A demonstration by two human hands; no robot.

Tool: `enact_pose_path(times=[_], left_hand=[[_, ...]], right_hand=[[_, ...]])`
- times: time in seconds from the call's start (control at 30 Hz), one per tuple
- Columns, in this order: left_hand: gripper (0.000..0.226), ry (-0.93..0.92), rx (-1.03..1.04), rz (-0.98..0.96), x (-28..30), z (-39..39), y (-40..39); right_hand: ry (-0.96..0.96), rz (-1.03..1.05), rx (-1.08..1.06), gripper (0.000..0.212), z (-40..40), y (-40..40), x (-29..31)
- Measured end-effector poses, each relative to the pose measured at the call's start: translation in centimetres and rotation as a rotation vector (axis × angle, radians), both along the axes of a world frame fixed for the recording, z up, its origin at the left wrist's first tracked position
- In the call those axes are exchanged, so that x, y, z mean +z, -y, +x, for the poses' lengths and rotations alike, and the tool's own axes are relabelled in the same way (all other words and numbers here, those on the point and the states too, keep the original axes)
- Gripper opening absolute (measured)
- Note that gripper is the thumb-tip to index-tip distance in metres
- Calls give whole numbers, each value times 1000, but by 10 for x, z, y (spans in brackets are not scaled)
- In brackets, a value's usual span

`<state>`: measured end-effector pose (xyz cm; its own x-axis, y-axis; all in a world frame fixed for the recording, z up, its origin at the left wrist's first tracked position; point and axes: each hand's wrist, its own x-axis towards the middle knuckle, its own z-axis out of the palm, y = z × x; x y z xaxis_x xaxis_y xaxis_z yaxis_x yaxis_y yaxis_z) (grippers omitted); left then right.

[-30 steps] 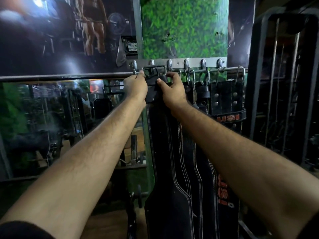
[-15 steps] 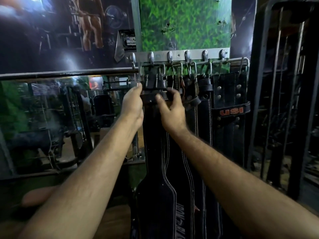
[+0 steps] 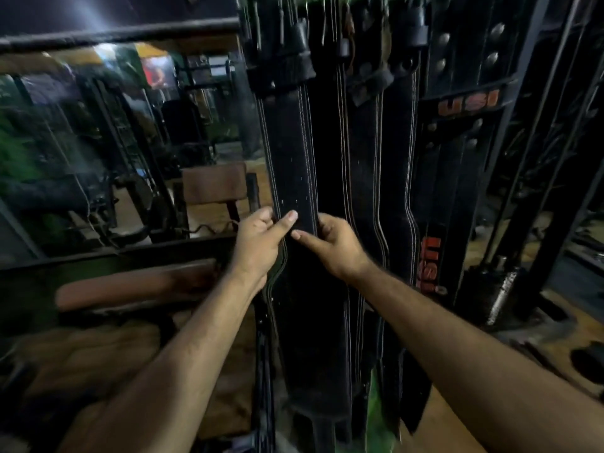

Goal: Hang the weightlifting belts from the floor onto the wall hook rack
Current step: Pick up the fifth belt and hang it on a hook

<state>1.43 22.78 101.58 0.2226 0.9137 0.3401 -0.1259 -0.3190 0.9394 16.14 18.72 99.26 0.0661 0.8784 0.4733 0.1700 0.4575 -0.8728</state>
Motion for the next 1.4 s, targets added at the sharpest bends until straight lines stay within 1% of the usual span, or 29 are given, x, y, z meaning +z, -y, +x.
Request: enact_pose_path(times=[0.1,0.17,0.23,0.27,0.33,0.4,0.5,0.6,0.67,0.77,0.87,1.0,1.07,1.13,1.27,1.4], left_hand=[[26,-93,-38,-39,-47,-8,9],[18,-151,-42,-15,-74,-14,11],[18,-182,-9,-16,-95,-20,11],[19,-167,20,-24,-103,-23,9],[21,-110,57,-69,-116,-25,7],[25,-68,85,-127,-130,-26,7],[27,-92,75,-192,-166,-27,8],[33,-117,116,-287,-208,-30,12],[28,-120,129,-344,-231,-30,12],[29,-200,100,-417,-270,-30,19],[34,-249,87,-504,-321,-32,32],[35,-244,119,-530,-377,-26,35],[43,-245,128,-521,-402,-23,39],[46,-253,132,-519,-427,-21,44],[39,-260,107,-511,-470,-21,61],[31,-241,111,-516,-490,-16,69]], right_hand=[[70,-57,-29,29,4,9,-52],[98,-85,-57,30,8,13,-71],[25,-124,-75,26,10,14,-84],[-20,-119,-94,26,9,13,-88],[-97,-119,-136,29,3,9,-101],[-165,-169,-150,35,-3,10,-123],[-161,-269,-153,42,-7,18,-170],[-187,-292,-166,32,-11,19,-198],[-196,-305,-202,33,-11,17,-216],[-192,-432,-201,36,-12,26,-265],[-243,-563,-208,35,-13,42,-321],[-295,-624,-252,35,-12,45,-376],[-324,-646,-263,37,-11,49,-400],[-347,-666,-266,37,-11,53,-422],[-314,-703,-213,33,-8,66,-459],[-344,-724,-181,34,-5,70,-480]])
